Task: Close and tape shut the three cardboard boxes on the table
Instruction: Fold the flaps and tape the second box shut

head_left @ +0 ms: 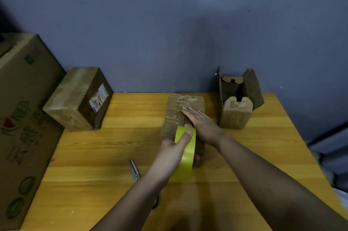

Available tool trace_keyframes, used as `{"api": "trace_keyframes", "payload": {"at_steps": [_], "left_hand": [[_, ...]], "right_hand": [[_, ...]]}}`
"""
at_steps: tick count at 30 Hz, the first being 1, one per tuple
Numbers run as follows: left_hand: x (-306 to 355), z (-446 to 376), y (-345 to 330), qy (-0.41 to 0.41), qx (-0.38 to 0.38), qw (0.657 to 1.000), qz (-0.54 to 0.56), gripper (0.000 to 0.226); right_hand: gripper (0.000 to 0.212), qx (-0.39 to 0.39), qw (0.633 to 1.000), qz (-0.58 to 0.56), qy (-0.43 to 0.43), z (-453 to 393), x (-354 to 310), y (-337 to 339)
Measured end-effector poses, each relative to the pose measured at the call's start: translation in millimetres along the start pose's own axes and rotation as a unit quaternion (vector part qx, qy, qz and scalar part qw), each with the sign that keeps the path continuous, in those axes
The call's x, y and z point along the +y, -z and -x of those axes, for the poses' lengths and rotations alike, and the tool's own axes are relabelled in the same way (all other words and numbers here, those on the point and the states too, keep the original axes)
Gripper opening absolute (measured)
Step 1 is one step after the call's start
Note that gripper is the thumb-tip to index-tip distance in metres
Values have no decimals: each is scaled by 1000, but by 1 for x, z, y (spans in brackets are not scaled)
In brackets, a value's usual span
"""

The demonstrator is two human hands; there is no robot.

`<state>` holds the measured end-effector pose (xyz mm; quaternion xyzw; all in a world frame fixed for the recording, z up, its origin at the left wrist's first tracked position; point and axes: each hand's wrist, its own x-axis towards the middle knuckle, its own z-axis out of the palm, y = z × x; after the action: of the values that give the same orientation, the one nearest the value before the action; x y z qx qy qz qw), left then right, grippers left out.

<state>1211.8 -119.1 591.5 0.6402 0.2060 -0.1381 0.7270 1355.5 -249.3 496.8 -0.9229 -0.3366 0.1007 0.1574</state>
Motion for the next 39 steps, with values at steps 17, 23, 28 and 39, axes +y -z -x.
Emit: {"api": "trace_keyframes", "payload": {"at_steps": [17,23,28,39], "left_hand": [[-7,20,16,111,-13,993,-29,36],[-13,21,14,98,-27,994,-26,20],[-18,21,14,78,-27,996,-44,24],[-22,21,23,123,-51,991,-11,29]], "right_hand": [[58,-40,999,30,-15,-3,-6,8],[62,-112,993,-5,-17,-2,-4,24],[51,-62,995,-66,-49,-4,-11,18],[64,-44,997,49,-37,1,-10,-5]]}}
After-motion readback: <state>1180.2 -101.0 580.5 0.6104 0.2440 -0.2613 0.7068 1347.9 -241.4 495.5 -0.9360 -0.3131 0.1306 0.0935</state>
